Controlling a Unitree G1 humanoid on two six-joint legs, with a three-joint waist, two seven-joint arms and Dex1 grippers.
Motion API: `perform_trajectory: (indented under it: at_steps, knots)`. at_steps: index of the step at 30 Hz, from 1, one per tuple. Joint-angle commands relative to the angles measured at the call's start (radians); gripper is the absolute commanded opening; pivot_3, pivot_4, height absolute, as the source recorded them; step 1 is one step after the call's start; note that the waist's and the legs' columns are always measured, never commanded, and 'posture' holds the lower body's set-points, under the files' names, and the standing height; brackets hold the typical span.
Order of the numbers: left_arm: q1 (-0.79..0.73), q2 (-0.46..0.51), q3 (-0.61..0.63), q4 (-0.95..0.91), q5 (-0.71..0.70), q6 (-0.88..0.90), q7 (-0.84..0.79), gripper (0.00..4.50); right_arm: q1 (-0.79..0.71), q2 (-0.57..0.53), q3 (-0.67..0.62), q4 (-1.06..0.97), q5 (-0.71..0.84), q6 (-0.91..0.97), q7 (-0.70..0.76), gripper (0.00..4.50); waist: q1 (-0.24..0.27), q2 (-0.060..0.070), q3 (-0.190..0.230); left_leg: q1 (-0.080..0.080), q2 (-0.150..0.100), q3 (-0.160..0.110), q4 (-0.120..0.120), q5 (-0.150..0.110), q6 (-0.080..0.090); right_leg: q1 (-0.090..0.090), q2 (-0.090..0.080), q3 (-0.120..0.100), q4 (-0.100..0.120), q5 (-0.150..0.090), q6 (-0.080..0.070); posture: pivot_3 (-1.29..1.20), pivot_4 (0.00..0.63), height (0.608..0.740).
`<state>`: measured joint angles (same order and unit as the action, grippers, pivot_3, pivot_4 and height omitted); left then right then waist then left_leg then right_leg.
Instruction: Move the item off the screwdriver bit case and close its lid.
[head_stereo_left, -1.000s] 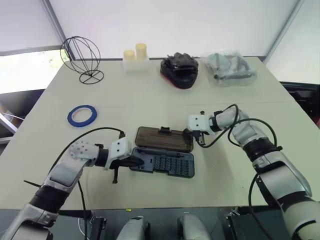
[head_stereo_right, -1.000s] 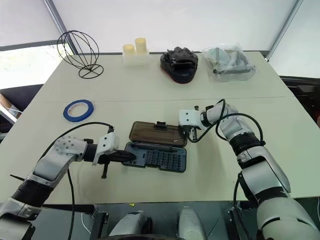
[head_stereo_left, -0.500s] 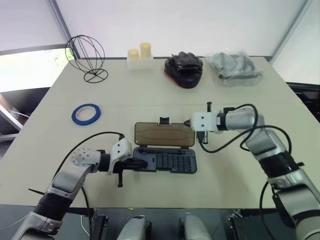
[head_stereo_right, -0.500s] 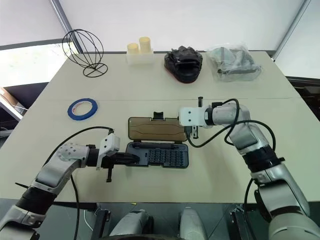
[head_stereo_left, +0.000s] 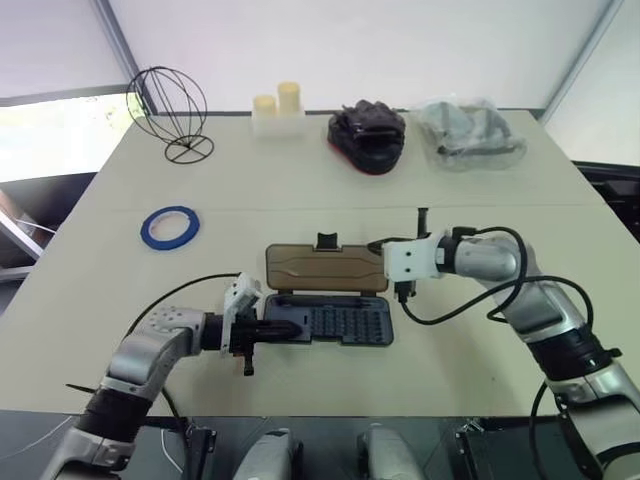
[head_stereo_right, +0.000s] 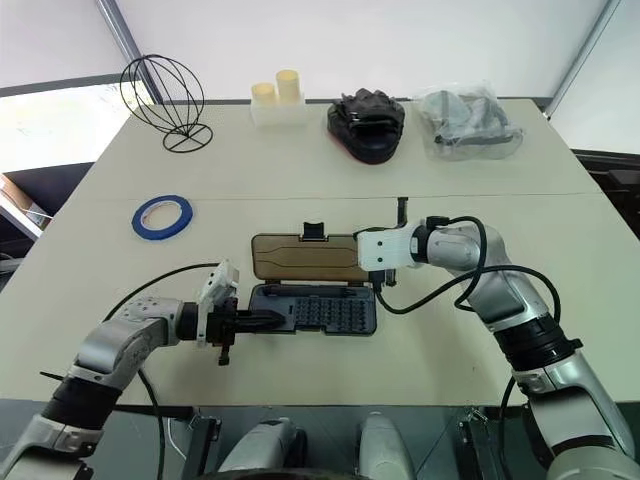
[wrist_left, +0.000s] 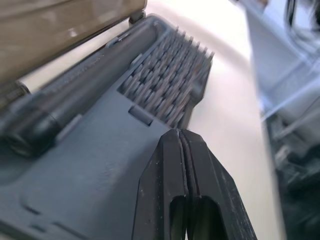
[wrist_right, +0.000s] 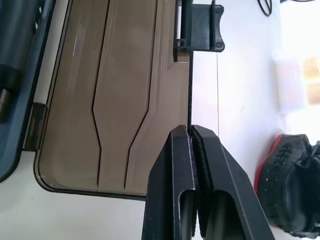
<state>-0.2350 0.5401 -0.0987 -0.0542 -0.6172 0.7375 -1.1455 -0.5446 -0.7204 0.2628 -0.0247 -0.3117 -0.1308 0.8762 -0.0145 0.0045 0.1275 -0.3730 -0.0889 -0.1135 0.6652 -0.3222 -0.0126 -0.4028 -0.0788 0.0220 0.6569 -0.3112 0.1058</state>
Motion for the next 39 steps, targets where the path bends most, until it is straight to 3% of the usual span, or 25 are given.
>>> perform_trajectory:
  at_steps: [1, 4, 7, 9, 13, 20, 26, 31, 34, 37, 39]
  knots:
    - [-0.085, -0.002, 0.134, -0.037, -0.186, 0.171, 0.041, 0.0, -0.019, -0.006, 0.004, -0.008, -0.009, -0.041, -0.006, 0.04, 0.0, -0.004, 0.003, -0.004, 0.0, 0.0, 0.002, 0.001, -0.001, -0.006, 0.0, 0.0, 0.005, 0.0, 0.0, 0.0, 0.15, 0.74]
    - [-0.161, -0.03, 0.213, 0.022, -0.225, 0.187, 0.108, 0.0, -0.021, -0.008, 0.007, -0.004, -0.017, -0.052, -0.008, 0.04, 0.0, -0.004, 0.003, -0.004, 0.0, 0.0, 0.002, 0.001, -0.001, -0.006, -0.001, 0.0, 0.006, 0.0, 0.0, 0.0, 0.15, 0.74]
    - [-0.282, -0.119, 0.337, 0.182, -0.204, 0.086, 0.277, 0.0, -0.021, 0.001, 0.005, -0.007, -0.015, -0.019, 0.0, 0.04, 0.003, -0.006, 0.005, -0.003, -0.001, 0.0, 0.002, 0.001, -0.001, -0.005, -0.001, -0.001, 0.005, 0.0, 0.0, 0.0, 0.15, 0.74]
    - [-0.315, -0.14, 0.356, 0.248, -0.158, 0.019, 0.319, 0.0, -0.022, 0.008, 0.0, -0.01, -0.009, -0.008, -0.003, 0.04, -0.001, -0.007, 0.005, -0.003, -0.001, 0.0, 0.002, 0.001, -0.002, -0.005, -0.001, -0.002, 0.005, 0.0, 0.0, 0.0, 0.15, 0.74]
    - [-0.354, -0.148, 0.307, 0.42, -0.001, -0.171, 0.352, 0.0, -0.027, 0.009, 0.0, -0.013, -0.017, 0.0, -0.006, 0.04, -0.004, -0.007, 0.005, -0.003, -0.001, 0.001, 0.001, 0.001, -0.002, -0.007, -0.001, -0.002, 0.005, 0.0, 0.0, 0.0, 0.15, 0.74]
    - [-0.356, -0.134, 0.176, 0.615, 0.193, -0.364, 0.252, 0.0, -0.029, 0.017, -0.001, -0.024, -0.016, 0.022, -0.011, 0.04, 0.001, -0.009, 0.006, -0.004, -0.002, 0.001, 0.001, 0.001, -0.002, -0.006, -0.002, -0.002, 0.005, 0.0, 0.0, 0.0, 0.15, 0.74]
    - [-0.377, -0.135, 0.102, 0.647, 0.237, -0.379, 0.098, 0.0, -0.019, 0.02, -0.004, -0.043, -0.012, 0.052, -0.005, 0.04, 0.001, -0.009, 0.006, -0.004, -0.002, 0.001, 0.001, 0.001, -0.002, -0.006, -0.002, -0.002, 0.006, 0.0, 0.0, 0.0, 0.15, 0.74]
    - [-0.414, -0.143, 0.077, 0.704, 0.286, -0.428, 0.063, 0.0, -0.01, 0.022, 0.0, -0.07, -0.001, 0.11, 0.022, 0.04, 0.001, -0.009, 0.006, -0.004, -0.002, 0.001, 0.001, 0.001, -0.002, -0.006, -0.002, -0.003, 0.006, 0.0, 0.0, 0.0, 0.15, 0.74]
    - [-0.444, -0.16, 0.082, 0.745, 0.297, -0.442, 0.057, 0.0, 0.001, 0.02, -0.003, -0.118, 0.005, 0.167, 0.045, 0.92, 0.004, -0.009, 0.006, -0.004, -0.002, 0.001, 0.002, 0.001, -0.002, -0.006, -0.002, -0.003, 0.006, 0.0, 0.0, 0.0, 0.15, 0.74]
    - [-0.474, -0.17, 0.092, 0.794, 0.303, -0.459, 0.043, 0.0, 0.007, 0.001, -0.016, -0.193, -0.01, 0.217, 0.067, 2.42, 0.004, -0.009, 0.006, -0.004, -0.002, 0.0, 0.002, 0.001, -0.002, -0.006, -0.002, -0.003, 0.006, 0.0, 0.0, 0.0, 0.15, 0.74]
    - [-0.512, -0.171, 0.106, 0.836, 0.295, -0.461, 0.018, 0.0, 0.008, -0.024, -0.085, -0.33, 0.049, 0.392, 0.129, 3.45, 0.005, -0.009, 0.006, -0.005, -0.002, 0.0, 0.002, 0.001, -0.002, -0.007, -0.002, -0.003, 0.007, 0.0, 0.0, 0.0, 0.15, 0.74]
